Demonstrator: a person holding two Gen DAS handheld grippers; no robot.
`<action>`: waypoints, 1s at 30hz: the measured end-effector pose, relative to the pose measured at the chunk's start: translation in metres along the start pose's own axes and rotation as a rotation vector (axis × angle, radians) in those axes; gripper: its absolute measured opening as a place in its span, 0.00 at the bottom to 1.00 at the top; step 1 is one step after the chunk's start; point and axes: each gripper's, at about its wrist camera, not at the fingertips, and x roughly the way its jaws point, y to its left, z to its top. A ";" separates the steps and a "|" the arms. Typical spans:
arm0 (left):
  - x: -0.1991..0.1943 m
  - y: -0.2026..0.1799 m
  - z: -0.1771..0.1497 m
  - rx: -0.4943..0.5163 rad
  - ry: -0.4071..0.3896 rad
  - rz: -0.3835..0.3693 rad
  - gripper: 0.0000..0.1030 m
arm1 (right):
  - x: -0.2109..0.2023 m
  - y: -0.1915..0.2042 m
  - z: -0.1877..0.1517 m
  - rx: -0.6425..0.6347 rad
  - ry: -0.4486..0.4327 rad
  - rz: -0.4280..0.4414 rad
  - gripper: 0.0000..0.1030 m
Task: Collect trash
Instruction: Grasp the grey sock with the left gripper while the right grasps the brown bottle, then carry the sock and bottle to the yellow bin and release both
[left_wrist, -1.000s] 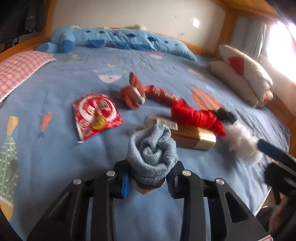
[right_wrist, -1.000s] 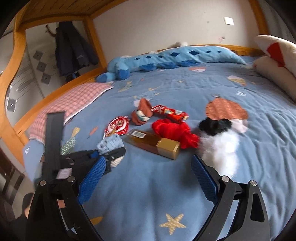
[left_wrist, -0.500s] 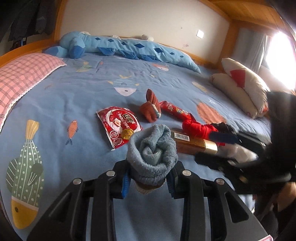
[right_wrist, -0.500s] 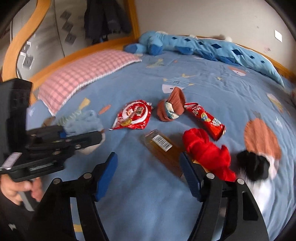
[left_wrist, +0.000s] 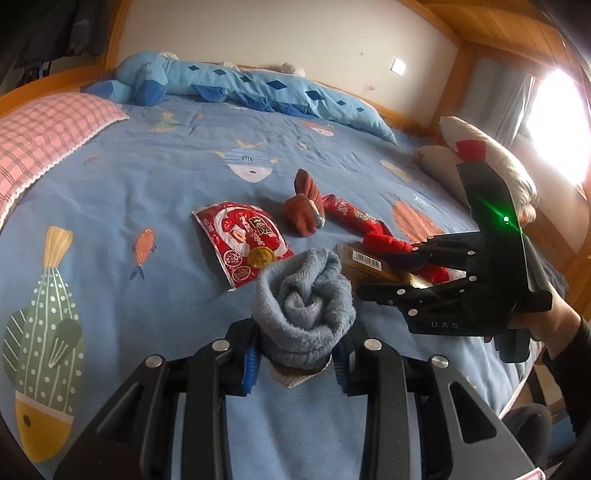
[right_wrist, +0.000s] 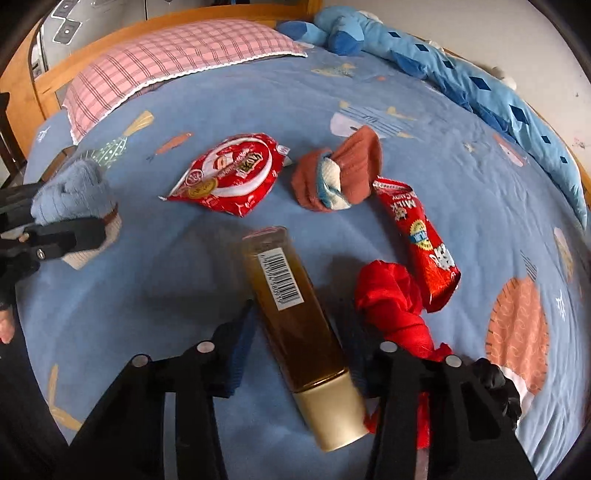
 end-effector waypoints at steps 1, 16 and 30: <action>0.000 0.000 0.000 -0.001 0.002 -0.005 0.31 | -0.001 0.002 -0.001 0.002 -0.005 0.004 0.35; -0.022 -0.046 -0.020 0.064 0.027 -0.143 0.31 | -0.116 0.022 -0.096 0.306 -0.270 0.111 0.30; -0.063 -0.209 -0.079 0.341 0.111 -0.458 0.31 | -0.265 0.042 -0.269 0.601 -0.449 -0.073 0.30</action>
